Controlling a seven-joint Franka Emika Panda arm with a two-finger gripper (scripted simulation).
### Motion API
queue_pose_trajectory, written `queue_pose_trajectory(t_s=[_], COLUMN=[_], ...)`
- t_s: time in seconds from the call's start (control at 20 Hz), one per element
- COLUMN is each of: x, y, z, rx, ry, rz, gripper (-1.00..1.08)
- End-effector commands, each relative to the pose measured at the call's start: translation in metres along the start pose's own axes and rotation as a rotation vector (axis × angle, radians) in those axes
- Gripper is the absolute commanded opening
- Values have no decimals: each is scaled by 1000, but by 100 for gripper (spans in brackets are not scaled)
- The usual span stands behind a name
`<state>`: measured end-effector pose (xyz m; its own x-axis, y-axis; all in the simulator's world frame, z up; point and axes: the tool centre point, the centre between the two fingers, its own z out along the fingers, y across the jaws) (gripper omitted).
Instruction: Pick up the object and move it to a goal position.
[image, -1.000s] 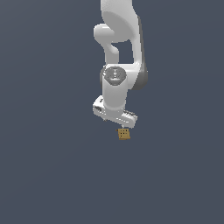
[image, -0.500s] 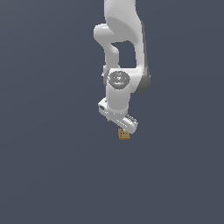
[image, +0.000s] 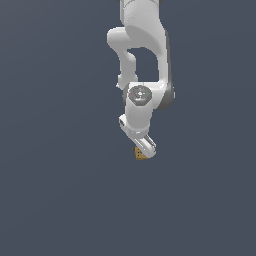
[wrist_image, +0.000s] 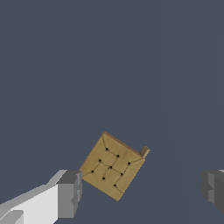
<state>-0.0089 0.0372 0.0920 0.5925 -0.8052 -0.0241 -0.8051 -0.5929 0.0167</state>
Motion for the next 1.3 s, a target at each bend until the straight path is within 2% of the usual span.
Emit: queue_pose_trajectory(t_s=[0.0, 0.7, 1.25], x=[-2, -14, -19], y=[-2, -12, -16], z=[4, 23, 31], rx=[2, 16, 23], ry=[2, 13, 18], rz=[67, 419, 558], gripper=[100, 100, 100])
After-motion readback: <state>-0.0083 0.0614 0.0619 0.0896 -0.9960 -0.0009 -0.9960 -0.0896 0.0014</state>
